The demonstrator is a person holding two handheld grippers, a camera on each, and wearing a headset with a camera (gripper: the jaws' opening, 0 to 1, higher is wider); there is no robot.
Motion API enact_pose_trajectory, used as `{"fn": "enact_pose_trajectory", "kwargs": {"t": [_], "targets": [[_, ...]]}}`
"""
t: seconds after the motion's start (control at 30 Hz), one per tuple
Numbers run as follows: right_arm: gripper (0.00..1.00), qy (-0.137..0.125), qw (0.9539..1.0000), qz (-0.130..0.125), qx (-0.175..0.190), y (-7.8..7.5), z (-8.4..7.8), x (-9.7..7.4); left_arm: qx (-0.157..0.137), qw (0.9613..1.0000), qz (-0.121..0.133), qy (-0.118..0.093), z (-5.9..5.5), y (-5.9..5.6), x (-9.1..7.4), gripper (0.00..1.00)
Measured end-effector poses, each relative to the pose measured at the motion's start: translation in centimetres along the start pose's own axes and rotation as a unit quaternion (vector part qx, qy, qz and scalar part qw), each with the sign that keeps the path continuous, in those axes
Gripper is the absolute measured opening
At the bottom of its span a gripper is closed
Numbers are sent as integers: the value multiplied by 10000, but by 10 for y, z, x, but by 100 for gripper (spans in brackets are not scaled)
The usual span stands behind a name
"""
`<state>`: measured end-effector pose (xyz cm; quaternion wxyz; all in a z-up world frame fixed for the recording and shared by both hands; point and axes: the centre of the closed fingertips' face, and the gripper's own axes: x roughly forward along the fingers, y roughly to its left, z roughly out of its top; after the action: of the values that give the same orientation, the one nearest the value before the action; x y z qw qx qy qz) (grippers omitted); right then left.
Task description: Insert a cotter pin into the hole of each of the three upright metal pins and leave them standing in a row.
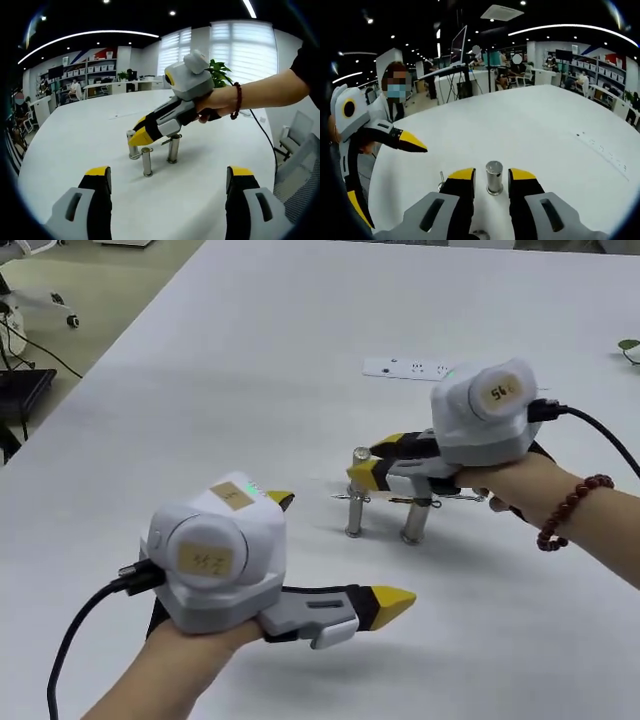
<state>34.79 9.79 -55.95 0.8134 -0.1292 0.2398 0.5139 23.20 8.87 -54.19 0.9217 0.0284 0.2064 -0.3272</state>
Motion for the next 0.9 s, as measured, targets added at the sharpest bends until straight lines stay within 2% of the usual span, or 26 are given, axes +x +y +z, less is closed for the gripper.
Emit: {"fn": "enact_pose_trajectory", "kwargs": {"t": [0.23,0.6,0.8,0.9], "targets": [[17,15,9999,-124,44,-10,-2,9,9,10000,-1,-17,2,1,-2,94],[10,63,9999,-83,5,0,-4,17,0,10000,62,-41,4,4,-6,93],[9,85,9998,-92,-146,-2,-5,18,6,10000,65,-22,4,4,-5,93],[9,141,9999,-77,-26,-5,-6,19,14,10000,59,11,3,3,-5,93]]}}
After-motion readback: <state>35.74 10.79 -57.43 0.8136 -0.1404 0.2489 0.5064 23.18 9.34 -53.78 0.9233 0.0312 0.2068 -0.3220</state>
